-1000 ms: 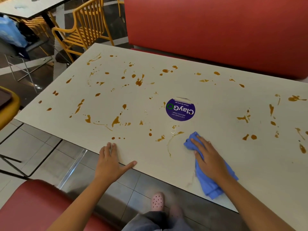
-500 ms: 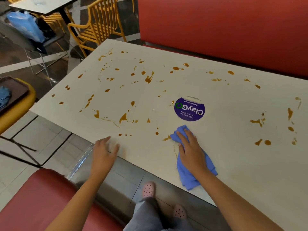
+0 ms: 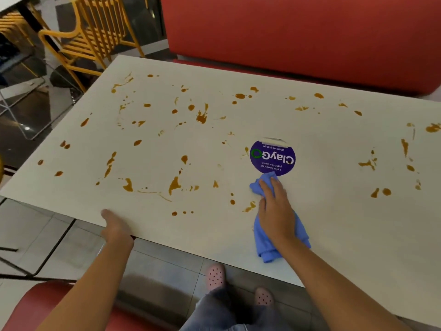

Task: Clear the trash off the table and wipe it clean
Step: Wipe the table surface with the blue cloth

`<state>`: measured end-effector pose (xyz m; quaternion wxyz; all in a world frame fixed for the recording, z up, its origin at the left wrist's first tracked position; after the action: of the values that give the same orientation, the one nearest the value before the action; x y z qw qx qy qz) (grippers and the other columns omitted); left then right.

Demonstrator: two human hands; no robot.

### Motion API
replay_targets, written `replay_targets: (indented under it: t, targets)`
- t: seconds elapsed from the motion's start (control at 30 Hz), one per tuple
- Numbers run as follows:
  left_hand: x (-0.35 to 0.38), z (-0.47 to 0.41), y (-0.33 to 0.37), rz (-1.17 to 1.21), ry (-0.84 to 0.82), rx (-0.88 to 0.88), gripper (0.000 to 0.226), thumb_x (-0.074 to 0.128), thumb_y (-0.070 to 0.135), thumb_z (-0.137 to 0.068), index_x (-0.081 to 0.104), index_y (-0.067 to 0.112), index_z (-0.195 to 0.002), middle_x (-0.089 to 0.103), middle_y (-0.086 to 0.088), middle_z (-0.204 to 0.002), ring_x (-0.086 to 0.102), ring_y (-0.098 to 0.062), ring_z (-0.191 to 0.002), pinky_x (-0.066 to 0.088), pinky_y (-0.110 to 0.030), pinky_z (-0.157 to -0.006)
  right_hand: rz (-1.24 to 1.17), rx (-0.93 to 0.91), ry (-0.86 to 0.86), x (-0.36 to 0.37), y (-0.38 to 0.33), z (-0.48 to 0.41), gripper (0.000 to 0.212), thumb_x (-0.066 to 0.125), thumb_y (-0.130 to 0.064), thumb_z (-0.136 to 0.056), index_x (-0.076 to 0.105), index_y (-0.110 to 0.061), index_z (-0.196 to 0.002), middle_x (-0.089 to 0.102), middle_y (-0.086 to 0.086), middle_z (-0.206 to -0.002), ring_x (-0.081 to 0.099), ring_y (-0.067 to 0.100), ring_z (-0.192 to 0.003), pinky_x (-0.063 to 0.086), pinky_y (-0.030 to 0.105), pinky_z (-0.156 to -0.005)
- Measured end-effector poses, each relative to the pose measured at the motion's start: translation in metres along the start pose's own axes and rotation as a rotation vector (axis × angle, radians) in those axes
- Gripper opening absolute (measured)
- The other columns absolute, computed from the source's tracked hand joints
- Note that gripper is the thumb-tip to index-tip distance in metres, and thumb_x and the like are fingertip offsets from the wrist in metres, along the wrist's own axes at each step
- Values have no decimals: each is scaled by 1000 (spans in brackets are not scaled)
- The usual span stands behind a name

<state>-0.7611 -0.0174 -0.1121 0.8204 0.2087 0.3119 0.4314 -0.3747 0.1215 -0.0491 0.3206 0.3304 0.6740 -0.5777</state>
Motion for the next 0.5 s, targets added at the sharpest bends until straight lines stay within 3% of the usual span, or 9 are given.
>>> replay_targets:
  t: [0.07,0.17,0.23,0.3,0.4,0.5]
  targets:
    - [-3,0,4,-153,77,108,73,23,57,-95,24,3,-144,34,-18,-146,37,-32,-131,30,-34,-108,-18,-47,-32,5,-10,13,43,33,-20,-92,53,-10,-129,47,15,-136,45,33,-126,47,35,-93]
    - [-3,-2,7,-185,105,225,48,20,32,-103,27,9,-144,38,-23,-141,41,-36,-126,33,-30,-93,-31,-159,-112,3,-10,40,43,33,-24,-91,49,-18,-131,45,11,-140,40,21,-129,39,23,-96]
    - [-3,3,13,-262,134,268,48,19,37,-102,31,14,-143,40,-21,-140,43,-37,-125,36,-38,-97,-39,-204,-161,-7,2,51,42,37,-22,-90,50,-19,-130,43,6,-140,39,16,-126,31,19,-104]
    - [-2,2,15,-279,132,261,51,20,40,-101,27,16,-145,39,-17,-142,42,-33,-127,35,-38,-101,-37,-169,-168,-22,22,53,43,36,-24,-89,52,-20,-129,40,0,-141,39,14,-126,23,11,-107]
    - [-1,-6,9,-176,129,180,57,26,47,-99,21,18,-147,35,-11,-146,39,-24,-130,29,-27,-105,-18,-72,-116,-40,44,43,45,33,-28,-91,48,-19,-133,38,0,-145,38,14,-130,30,20,-107]
    - [-4,-5,6,-166,149,141,59,27,51,-97,24,18,-146,35,-11,-147,38,-23,-132,29,-27,-105,50,88,0,-39,46,29,39,43,-10,-94,48,-12,-133,36,9,-146,39,27,-131,37,32,-99]
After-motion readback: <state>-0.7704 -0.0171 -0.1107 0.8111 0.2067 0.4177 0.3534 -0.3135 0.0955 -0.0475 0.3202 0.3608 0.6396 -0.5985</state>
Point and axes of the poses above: each hand's wrist, its own z-axis away from the middle knuckle, its own x-axis out of the palm, y = z × x, the point moved 10 cm from there along -z, towards the middle knuckle
